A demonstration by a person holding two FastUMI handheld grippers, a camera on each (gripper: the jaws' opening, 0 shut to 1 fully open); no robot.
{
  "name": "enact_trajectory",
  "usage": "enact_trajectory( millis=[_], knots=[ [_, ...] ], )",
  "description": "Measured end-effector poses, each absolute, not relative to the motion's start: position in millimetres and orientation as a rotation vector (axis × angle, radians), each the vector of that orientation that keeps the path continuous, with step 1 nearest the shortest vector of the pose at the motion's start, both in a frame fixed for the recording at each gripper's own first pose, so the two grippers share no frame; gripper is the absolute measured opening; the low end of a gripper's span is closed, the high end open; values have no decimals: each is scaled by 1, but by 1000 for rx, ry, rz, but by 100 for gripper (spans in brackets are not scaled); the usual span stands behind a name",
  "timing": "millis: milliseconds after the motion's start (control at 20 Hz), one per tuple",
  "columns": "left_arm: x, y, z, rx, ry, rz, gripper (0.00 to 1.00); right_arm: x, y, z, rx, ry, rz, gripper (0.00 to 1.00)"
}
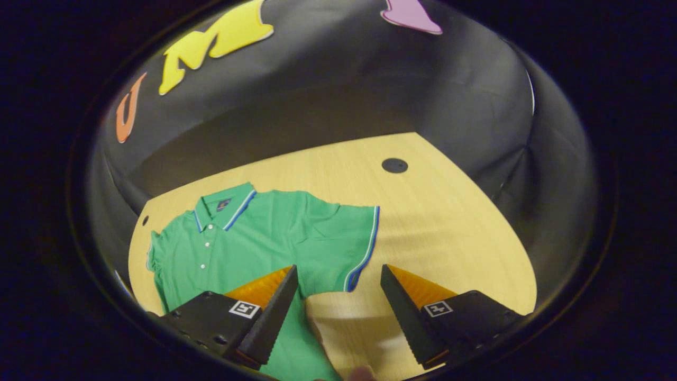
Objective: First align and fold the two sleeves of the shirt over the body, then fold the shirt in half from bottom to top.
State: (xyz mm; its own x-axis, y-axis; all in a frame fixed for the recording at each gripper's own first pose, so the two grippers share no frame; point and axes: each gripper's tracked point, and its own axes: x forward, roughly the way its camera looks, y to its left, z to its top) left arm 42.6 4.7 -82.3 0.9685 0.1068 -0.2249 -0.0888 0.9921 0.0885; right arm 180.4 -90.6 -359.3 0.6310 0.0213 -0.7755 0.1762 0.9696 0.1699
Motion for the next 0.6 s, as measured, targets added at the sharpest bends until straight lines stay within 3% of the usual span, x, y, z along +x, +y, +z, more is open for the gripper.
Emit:
enact_trajectory(
  millis=[250, 450, 550, 600],
  knots=[
    [45, 2, -89, 90, 248, 109, 100, 205, -103, -383, 284, 970, -145, 93],
    [48, 7, -92, 86, 252, 135, 100, 197, -106, -394, 203, 1034, -185, 68],
    [47, 6, -92, 84, 255, 140, 100, 197, -108, -394, 219, 1038, -205, 48],
    [47, 6, -92, 82, 257, 141, 100, 195, -105, -393, 243, 1037, -208, 46]
  ],
)
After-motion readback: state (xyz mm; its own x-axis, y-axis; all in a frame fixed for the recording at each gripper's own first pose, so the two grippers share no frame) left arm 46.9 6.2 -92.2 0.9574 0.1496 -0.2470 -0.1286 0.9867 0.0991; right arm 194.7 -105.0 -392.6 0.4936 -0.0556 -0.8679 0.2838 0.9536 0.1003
